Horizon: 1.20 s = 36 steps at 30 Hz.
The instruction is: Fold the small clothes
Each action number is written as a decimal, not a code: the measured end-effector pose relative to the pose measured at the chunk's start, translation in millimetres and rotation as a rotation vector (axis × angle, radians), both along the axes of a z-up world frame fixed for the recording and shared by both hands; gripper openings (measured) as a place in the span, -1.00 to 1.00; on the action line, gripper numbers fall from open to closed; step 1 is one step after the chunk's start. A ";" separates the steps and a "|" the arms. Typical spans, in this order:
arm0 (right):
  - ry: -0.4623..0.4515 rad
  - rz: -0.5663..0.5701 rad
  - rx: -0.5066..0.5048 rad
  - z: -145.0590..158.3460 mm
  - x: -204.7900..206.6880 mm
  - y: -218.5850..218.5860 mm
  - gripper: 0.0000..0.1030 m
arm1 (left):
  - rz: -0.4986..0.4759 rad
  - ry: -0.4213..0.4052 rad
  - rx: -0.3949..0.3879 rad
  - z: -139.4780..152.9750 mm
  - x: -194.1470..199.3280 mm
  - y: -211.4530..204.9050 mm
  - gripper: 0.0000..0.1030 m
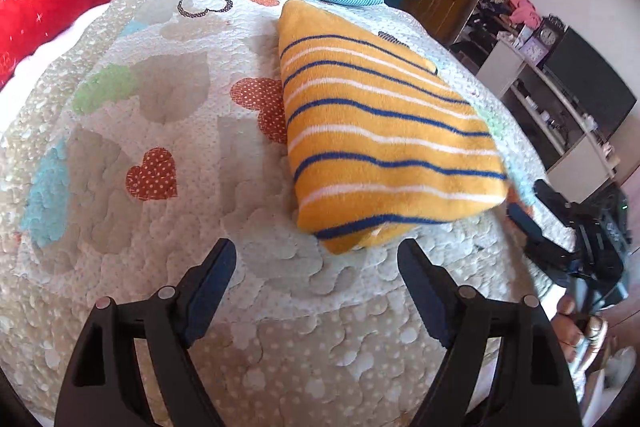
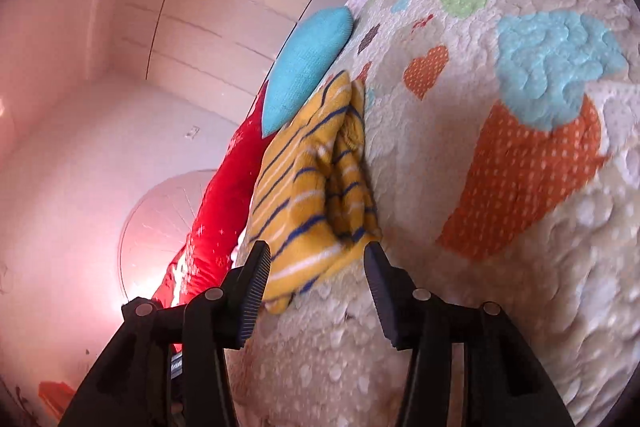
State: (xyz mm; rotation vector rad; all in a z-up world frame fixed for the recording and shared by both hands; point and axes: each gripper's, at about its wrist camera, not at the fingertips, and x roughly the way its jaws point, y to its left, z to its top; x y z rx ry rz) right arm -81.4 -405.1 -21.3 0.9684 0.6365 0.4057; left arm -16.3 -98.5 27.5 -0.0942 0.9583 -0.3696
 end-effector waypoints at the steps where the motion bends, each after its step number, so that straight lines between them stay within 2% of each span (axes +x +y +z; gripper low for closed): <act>1: 0.001 0.048 -0.006 0.6 -0.6 11.5 0.06 | -0.002 -0.013 0.040 -0.8 -2.4 -5.6 0.59; 4: 0.001 0.189 0.034 -3.3 9.9 42.8 0.06 | -0.008 -0.044 0.110 -2.9 1.5 -19.6 0.59; 6: 0.019 0.215 0.064 -7.1 22.8 52.6 0.06 | -0.011 -0.044 0.142 -5.6 12.1 -26.7 0.59; 7: 0.025 0.221 0.075 -8.1 29.9 54.5 0.06 | 0.011 -0.040 0.174 -6.9 20.3 -27.6 0.58; 8: 0.031 0.219 0.080 -8.1 39.3 54.8 0.06 | 0.034 -0.035 0.174 -6.0 25.4 -25.4 0.55; 10: 0.041 0.191 0.093 -7.8 55.5 48.7 0.06 | 0.074 -0.003 0.134 -3.6 33.3 -16.2 0.48; 12: 0.042 0.140 0.103 -6.4 61.7 36.7 0.06 | 0.102 0.011 0.134 -4.4 39.8 -10.5 0.47; 18: 0.074 -0.113 0.012 -10.7 42.8 -12.1 0.03 | 0.132 0.018 0.165 -14.9 38.6 -12.2 0.49; 22: 0.074 -0.170 -0.064 2.9 14.7 -24.1 0.06 | 0.137 0.028 0.153 -16.8 37.7 -8.6 0.53; 25: 0.058 -0.173 -0.114 20.1 0.1 -25.0 0.14 | 0.124 0.042 0.149 -15.2 29.1 -2.9 0.53; 29: 0.034 -0.130 -0.187 35.9 0.1 -7.6 0.18 | 0.140 0.058 0.189 -11.4 11.5 14.2 0.52; 33: 0.026 -0.058 -0.283 41.1 11.1 24.7 0.18 | 0.142 0.029 0.089 11.3 -8.4 39.8 0.52; 36: 0.073 -0.045 -0.346 35.6 25.0 36.5 0.15 | 0.123 -0.043 0.069 31.0 -9.7 39.9 0.52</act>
